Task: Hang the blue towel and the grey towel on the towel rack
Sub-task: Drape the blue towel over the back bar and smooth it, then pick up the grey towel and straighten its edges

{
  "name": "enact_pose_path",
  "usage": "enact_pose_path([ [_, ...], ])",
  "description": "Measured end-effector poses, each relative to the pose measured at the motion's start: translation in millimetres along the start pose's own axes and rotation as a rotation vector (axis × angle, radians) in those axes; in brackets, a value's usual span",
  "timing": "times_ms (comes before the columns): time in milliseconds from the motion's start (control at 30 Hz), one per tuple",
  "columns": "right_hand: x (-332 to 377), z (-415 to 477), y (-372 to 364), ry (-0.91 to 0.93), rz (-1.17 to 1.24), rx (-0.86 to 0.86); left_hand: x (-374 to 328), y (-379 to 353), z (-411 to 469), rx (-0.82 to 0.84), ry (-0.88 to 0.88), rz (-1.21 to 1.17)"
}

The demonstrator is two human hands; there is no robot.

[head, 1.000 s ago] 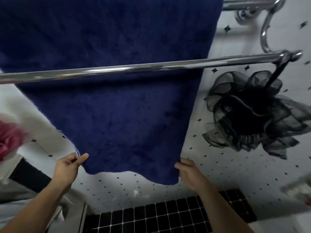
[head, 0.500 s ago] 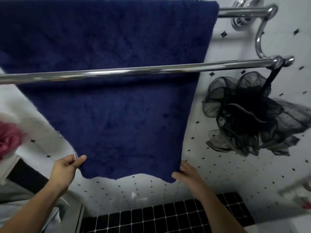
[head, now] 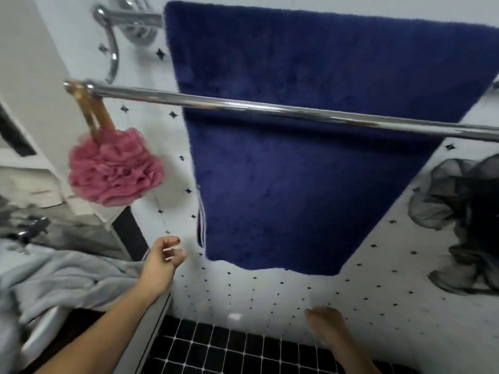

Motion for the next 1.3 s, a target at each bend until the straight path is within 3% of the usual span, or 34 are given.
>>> enact_pose_path([
  [200, 108.8, -67.4, -102.3, 0.297, -0.289, 0.192, -6.6, 116.0, -28.6, 0.103, -0.039, 0.146],
  [367, 222.6, -146.9, -208.8, 0.588, -0.296, 0.326, -6.5, 264.8, -49.4, -0.073, -0.113, 0.317],
  [533, 309.5, -211.9, -318.5, 0.776, -0.416, 0.387, 31.0, 389.2, -67.3, -0.138, -0.030, 0.507],
  [667, 356.9, -222.1, -377.8, 0.763, -0.426, 0.359, 58.2, 445.7, -68.4, -0.168, 0.095, 0.586],
  [767, 376.1, -229.2, -416.9, 0.781, -0.495, 0.372, 85.9, 464.0, -70.8, 0.018, 0.247, 0.531],
  [900, 373.6, -248.2, -473.2, 0.747, -0.559, 0.547, 112.8, 458.3, -80.4, 0.492, 0.199, 0.885],
  [1033, 354.2, -260.5, -515.1, 0.701, -0.629, 0.585, 125.0, 458.2, -83.7, 0.626, 0.078, 1.087],
  [1133, 345.8, -264.1, -515.6, 0.670, -0.562, 0.469, 109.1, 459.5, -71.0, 0.439, 0.012, 1.074],
  [1300, 352.4, -275.9, -443.1, 0.415, 0.174, 0.563, 50.0, 415.8, -56.0, -0.015, 0.086, 0.635],
])
Point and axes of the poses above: each hand's wrist, its own z-axis towards the middle knuckle, its own y-axis out of the back of the hand, x = y × z, the point moved 5 cm from there along z, towards the middle knuckle, and after that the axes turned 13 degrees about -z, right-handed, at the moved point
